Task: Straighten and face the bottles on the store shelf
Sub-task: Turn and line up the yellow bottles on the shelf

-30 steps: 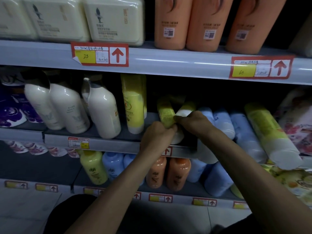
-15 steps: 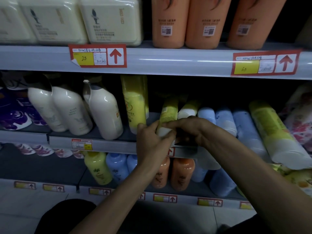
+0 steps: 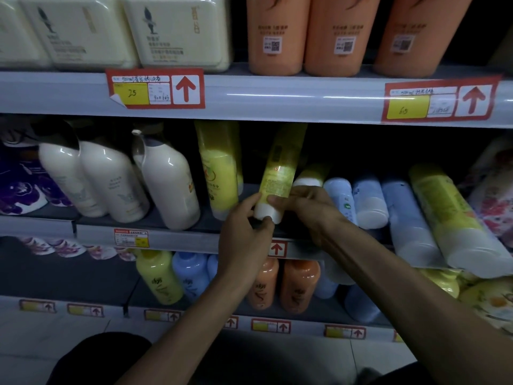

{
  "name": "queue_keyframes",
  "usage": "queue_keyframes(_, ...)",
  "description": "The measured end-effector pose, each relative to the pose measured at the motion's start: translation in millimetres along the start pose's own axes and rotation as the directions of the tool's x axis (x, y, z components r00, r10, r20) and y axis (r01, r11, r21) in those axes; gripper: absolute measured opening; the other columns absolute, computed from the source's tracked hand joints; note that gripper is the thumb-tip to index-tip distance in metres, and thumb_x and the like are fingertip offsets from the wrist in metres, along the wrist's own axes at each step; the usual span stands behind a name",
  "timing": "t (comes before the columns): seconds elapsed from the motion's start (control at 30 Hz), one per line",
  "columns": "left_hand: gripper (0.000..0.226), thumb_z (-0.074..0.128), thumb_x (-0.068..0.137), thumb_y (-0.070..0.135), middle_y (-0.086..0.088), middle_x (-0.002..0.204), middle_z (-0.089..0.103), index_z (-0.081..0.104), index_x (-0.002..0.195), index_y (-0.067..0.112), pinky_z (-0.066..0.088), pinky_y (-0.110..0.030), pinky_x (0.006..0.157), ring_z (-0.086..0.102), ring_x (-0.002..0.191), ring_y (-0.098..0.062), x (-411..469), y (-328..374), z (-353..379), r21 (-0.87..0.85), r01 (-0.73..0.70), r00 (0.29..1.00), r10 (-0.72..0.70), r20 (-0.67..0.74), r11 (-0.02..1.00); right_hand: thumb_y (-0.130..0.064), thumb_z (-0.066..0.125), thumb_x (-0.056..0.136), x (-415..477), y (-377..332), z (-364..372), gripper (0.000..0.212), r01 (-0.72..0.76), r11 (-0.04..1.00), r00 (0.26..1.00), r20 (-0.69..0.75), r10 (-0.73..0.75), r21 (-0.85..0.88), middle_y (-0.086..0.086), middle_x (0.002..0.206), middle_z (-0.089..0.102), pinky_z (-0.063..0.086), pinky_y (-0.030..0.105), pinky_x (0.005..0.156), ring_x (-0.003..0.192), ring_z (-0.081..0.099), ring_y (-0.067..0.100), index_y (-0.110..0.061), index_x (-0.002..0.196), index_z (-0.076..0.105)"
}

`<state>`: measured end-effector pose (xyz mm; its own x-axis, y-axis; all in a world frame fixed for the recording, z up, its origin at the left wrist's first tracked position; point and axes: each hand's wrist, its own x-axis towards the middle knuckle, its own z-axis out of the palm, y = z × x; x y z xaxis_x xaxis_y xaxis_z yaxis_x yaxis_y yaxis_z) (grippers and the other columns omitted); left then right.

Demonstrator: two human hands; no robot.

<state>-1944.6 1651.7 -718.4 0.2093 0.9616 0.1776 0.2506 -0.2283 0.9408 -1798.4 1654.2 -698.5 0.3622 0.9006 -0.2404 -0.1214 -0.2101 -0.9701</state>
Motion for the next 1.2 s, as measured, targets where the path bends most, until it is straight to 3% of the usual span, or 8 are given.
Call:
queue_keyframes(0.2,0.035,0.057,0.093,0.029,0.015,0.114,0.073,0.069,0.125,0.036,0.055,-0.038,0.100,0.066,0.109,-0.001,6.3,7.2,3.9,-0.094,0.025,0.999,-0.020,0.046,0.995,-0.003,0.081,0.085,12.9,6.3,6.5,0.035,0.219,0.961,0.973,-0.034,-0.228,-0.169,0.012,0.107,0.079,0.061,0.046,0.094,0.099,0.077,0.024,0.001,0.119,0.071)
queue_keyframes(0.37,0.044,0.050,0.089,0.030,0.009,0.114,0.074,0.066,0.129,0.034,0.054,-0.038,0.099,0.067,0.111,-0.008,12.7,10.4,8.3,-0.175,0.028,0.997,-0.016,0.072,0.984,-0.040,0.087,0.064,24.7,11.5,12.1,0.061,0.362,0.848,0.906,-0.068,-0.418,-0.386,0.002,0.102,0.080,0.062,0.046,0.087,0.096,0.076,0.015,-0.011,0.115,0.072)
queue_keyframes(0.63,0.049,0.050,0.089,0.027,0.011,0.119,0.074,0.062,0.136,0.033,0.052,-0.030,0.100,0.066,0.113,-0.003,20.8,8.5,13.3,-0.253,0.050,0.997,-0.035,0.064,0.966,-0.026,0.090,0.072,43.3,13.0,22.3,0.031,0.361,0.802,0.879,-0.114,-0.464,-0.476,0.003,0.089,0.079,0.063,0.047,0.079,0.087,0.076,0.017,-0.011,0.096,0.075)
queue_keyframes(0.83,0.056,0.050,0.089,0.026,0.012,0.129,0.070,0.057,0.145,0.031,0.049,-0.031,0.106,0.064,0.121,-0.003,22.3,6.7,15.1,-0.287,0.072,0.997,-0.061,0.047,0.955,-0.029,0.089,0.076,36.8,6.8,27.3,0.029,0.344,0.751,0.859,-0.134,-0.494,-0.563,0.006,0.089,0.078,0.061,0.047,0.078,0.087,0.073,0.022,-0.011,0.095,0.075)
queue_keyframes(0.93,0.041,0.051,0.100,0.019,0.010,0.123,0.073,0.063,0.137,0.030,0.050,-0.026,0.100,0.065,0.117,-0.003,23.2,5.3,12.2,-0.291,0.065,0.998,-0.055,0.043,0.955,-0.027,0.086,0.077,33.8,3.9,25.8,0.028,0.338,0.724,0.864,-0.107,-0.492,-0.601,0.009,0.091,0.078,0.060,0.048,0.078,0.089,0.073,0.026,-0.009,0.095,0.074)
queue_keyframes(1.03,0.032,0.053,0.103,0.017,0.017,0.108,0.072,0.066,0.129,0.028,0.047,-0.015,0.086,0.065,0.103,0.005,21.1,2.4,9.9,-0.288,0.108,0.994,-0.110,0.008,0.951,-0.014,0.080,0.081,31.7,0.6,19.4,0.019,0.309,0.696,0.868,-0.106,-0.485,-0.648,0.007,0.091,0.076,0.059,0.048,0.080,0.089,0.071,0.027,-0.007,0.096,0.070)
queue_keyframes(1.1,0.032,0.055,0.102,0.016,0.018,0.113,0.067,0.064,0.132,0.023,0.044,-0.012,0.085,0.061,0.104,0.008,18.6,-1.4,9.4,-0.247,0.112,0.993,-0.118,-0.012,0.963,-0.008,0.074,0.085,29.3,0.3,9.2,0.017,0.278,0.653,0.859,-0.123,-0.497,-0.705,0.005,0.093,0.075,0.058,0.038,0.084,0.091,0.071,0.025,-0.007,0.102,0.072)
queue_keyframes(1.2,0.026,0.059,0.100,0.013,0.014,0.111,0.069,0.068,0.121,0.025,0.045,-0.011,0.084,0.063,0.101,0.008,15.4,-3.2,10.7,-0.142,0.046,0.999,-0.046,0.001,0.989,-0.008,0.069,0.091,21.4,-0.5,-7.5,0.024,0.281,0.602,0.838,-0.115,-0.534,-0.747,0.006,0.103,0.078,0.041,0.012,0.076,0.101,0.072,0.021,-0.010,0.114,0.075)
